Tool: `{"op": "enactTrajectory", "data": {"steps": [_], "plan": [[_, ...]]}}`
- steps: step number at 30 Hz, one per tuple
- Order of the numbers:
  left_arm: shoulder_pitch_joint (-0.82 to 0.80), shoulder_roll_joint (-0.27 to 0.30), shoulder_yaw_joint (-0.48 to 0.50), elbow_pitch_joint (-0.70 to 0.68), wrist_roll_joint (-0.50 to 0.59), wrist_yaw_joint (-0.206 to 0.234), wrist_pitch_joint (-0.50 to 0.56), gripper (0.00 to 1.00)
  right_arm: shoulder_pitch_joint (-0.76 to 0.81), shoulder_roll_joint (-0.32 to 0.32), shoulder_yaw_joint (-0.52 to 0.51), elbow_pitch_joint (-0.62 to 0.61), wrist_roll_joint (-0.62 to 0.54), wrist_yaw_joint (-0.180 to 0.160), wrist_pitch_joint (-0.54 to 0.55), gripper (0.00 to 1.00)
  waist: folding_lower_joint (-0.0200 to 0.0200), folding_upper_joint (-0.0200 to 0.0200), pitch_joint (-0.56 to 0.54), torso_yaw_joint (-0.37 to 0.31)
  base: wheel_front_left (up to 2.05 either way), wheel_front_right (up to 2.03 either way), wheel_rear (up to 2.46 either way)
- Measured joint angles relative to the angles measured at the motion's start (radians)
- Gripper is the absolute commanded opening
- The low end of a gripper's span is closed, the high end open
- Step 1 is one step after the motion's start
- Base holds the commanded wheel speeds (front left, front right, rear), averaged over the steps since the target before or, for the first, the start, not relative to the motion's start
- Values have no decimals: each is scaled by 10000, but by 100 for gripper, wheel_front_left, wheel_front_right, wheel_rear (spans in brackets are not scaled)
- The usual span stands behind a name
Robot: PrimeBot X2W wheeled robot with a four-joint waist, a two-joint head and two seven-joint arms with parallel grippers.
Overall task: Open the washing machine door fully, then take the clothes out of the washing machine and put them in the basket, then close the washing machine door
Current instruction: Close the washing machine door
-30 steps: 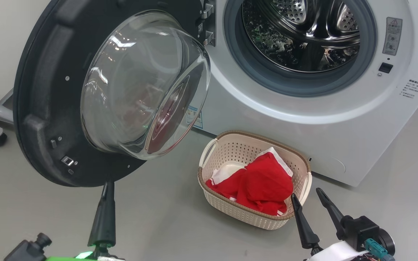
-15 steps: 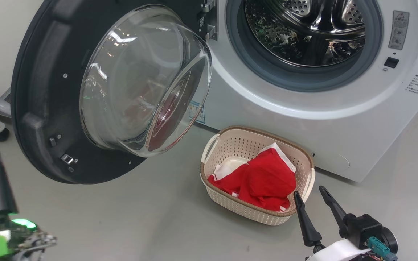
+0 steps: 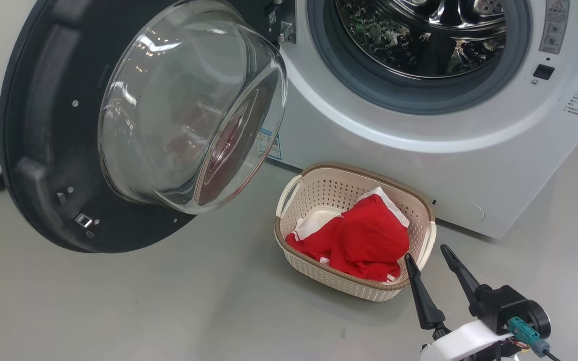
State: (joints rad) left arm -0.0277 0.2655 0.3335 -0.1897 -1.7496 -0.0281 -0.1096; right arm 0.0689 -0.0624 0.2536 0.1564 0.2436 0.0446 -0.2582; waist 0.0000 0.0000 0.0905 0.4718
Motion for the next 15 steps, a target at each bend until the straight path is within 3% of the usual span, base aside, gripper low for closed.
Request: {"op": "enactTrajectory", "data": {"steps": [9,15], "plan": [[-592,702,82,1670,-984,596,1028,0,-173,-48,25,-12,-2,63,61,100,0,0,229,-398,0,0,0],[-889,888,-268,2341,-1162,671,1643,0,-294,-104,23,-38,-15,73,63,100,0,0,409,-676,0,0,0]]}}
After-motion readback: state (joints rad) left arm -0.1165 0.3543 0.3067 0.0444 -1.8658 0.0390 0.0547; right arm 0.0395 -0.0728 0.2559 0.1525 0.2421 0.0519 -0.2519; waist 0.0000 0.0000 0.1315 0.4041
